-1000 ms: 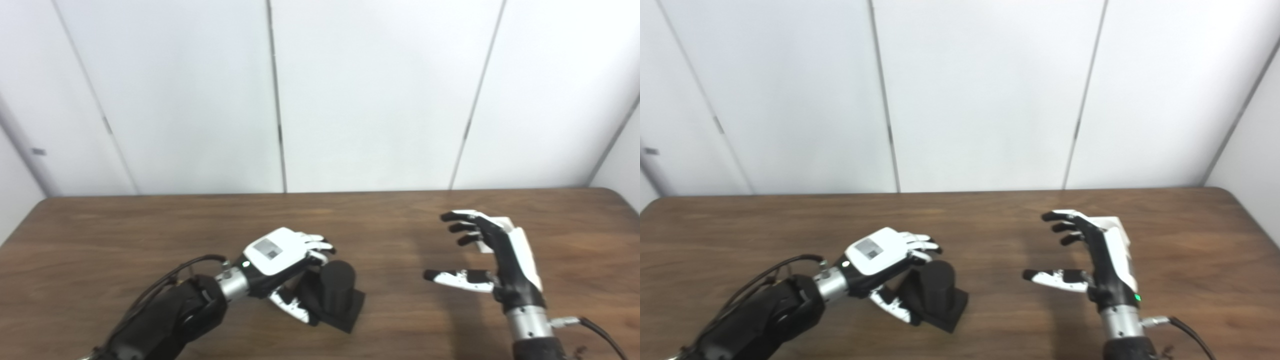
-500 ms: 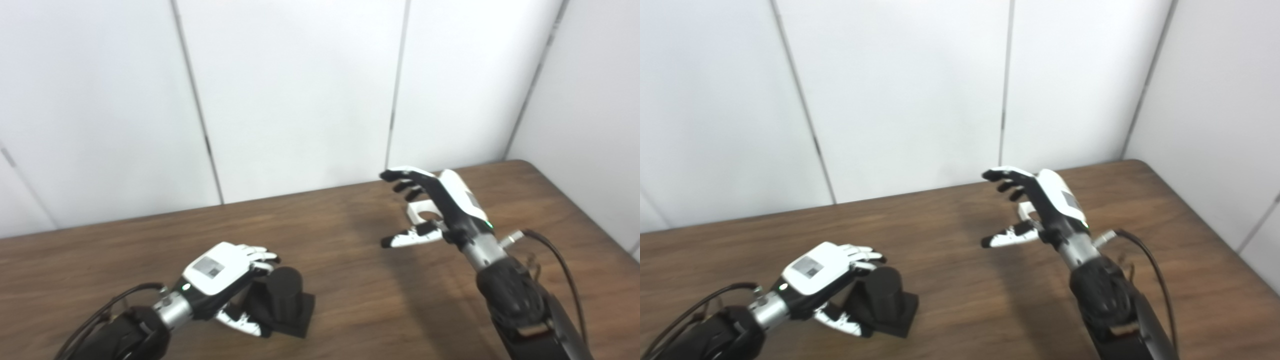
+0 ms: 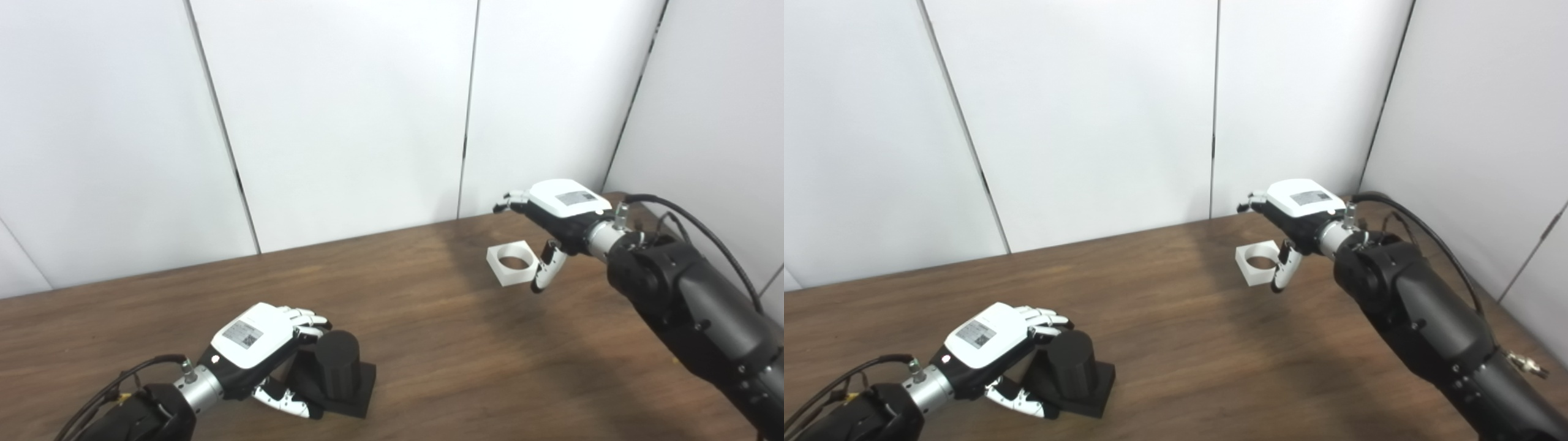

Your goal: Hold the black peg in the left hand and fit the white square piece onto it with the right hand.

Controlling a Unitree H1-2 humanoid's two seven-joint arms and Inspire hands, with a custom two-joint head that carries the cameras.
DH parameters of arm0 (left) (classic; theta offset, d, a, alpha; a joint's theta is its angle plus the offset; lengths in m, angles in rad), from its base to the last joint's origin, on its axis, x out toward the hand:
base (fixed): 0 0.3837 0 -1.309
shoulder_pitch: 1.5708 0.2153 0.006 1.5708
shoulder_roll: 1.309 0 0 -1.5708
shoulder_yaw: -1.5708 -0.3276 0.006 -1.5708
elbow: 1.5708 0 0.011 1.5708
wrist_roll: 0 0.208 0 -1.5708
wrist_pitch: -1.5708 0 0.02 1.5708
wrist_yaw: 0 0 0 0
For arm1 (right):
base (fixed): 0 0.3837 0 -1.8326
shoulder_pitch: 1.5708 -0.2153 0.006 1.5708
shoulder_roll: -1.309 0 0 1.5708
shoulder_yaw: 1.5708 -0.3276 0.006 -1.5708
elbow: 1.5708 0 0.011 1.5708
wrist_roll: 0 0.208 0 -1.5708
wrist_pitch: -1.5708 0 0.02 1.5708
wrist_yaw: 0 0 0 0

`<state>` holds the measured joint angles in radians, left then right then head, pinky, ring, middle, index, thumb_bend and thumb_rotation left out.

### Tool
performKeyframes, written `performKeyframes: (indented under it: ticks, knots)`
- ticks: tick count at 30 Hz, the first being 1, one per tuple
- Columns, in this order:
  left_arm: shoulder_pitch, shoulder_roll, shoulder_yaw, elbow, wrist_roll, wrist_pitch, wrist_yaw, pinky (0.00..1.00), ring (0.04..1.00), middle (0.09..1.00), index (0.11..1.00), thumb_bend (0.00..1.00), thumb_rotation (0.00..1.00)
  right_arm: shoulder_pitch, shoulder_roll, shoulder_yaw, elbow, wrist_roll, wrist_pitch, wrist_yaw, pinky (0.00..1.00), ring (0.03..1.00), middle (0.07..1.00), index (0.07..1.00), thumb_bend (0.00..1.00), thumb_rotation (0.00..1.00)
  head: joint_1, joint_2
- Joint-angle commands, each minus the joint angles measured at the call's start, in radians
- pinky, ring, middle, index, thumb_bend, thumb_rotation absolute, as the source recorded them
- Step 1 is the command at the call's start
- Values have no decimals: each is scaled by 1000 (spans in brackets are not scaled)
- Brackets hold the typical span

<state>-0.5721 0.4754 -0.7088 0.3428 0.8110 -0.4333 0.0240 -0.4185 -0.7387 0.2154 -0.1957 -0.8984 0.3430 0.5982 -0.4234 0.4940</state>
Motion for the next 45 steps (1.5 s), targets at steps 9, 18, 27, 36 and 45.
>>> performKeyframes:
  ticks: [9,18,27,36,45]
  knots:
    - [73,38,-66,23,72,-35,-64,764,828,829,489,524,67,-140,-25,48,169,-115,-27,22,1000,998,973,888,933,171,0,-8]
    - [78,40,-59,16,65,-34,-68,760,825,831,489,524,66,-175,10,79,291,-142,-25,-17,1000,968,956,885,908,143,0,-6]
    - [85,41,-50,3,56,-32,-75,752,819,825,488,524,65,-186,45,89,355,-122,-37,-50,967,954,947,880,873,133,12,1]
    - [92,43,-33,-6,37,-31,-86,758,819,825,488,524,64,-212,77,120,405,-130,-41,-70,957,938,931,864,857,170,22,4]
    - [99,42,-33,-23,41,-26,-104,761,825,831,489,524,65,-243,97,148,502,-117,-59,-119,942,919,914,852,846,191,30,13]
